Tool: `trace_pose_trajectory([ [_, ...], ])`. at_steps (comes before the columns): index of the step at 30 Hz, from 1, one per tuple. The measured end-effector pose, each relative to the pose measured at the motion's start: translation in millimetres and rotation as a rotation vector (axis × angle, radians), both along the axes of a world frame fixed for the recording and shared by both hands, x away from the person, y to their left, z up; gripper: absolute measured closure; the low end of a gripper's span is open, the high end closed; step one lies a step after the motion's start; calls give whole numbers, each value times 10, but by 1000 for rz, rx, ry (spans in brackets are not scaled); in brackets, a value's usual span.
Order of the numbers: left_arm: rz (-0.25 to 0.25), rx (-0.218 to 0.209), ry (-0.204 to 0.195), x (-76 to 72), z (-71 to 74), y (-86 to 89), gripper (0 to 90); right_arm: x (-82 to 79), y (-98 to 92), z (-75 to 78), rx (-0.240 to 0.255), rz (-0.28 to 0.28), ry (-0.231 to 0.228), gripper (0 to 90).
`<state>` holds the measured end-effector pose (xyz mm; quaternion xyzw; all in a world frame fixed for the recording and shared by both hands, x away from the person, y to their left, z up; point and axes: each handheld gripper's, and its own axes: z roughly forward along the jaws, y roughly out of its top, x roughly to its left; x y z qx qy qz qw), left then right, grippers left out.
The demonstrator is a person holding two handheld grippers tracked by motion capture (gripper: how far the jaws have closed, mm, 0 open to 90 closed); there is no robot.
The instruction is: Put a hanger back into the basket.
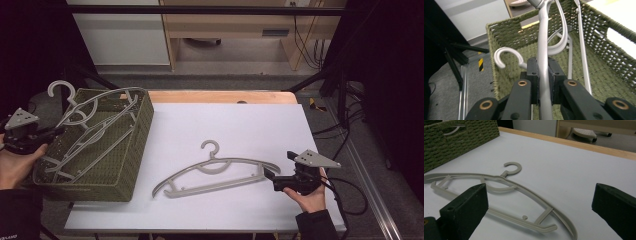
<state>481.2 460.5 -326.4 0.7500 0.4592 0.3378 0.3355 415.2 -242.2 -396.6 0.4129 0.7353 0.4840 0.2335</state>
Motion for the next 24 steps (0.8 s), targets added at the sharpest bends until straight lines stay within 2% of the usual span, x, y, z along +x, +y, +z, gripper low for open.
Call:
trace_pose_trajectory([
  [4, 9, 21, 18, -6, -24, 50, 820, 3, 7, -4, 2, -4, 3, 8],
  [9, 5, 39, 33, 12, -87, 22, 820, 2, 6, -3, 2, -3, 5, 8],
  [11, 1, 59, 42, 27, -78, -2, 820, 4, 11, -6, 3, -2, 7, 8],
  [16, -6, 82, 23, 67, -32, -81, 819, 11, 13, -14, -6, 5, 7, 7],
  [19, 0, 92, 30, 126, -73, -132, 819, 7, 17, -12, -3, 4, 9, 7],
  [22, 6, 81, 35, 159, -166, -163, 820, 1, 11, -7, -1, 5, 8, 7],
  [24, 12, 47, 31, 149, -213, -128, 819, 2, 9, -5, 0, 5, 8, 7],
])
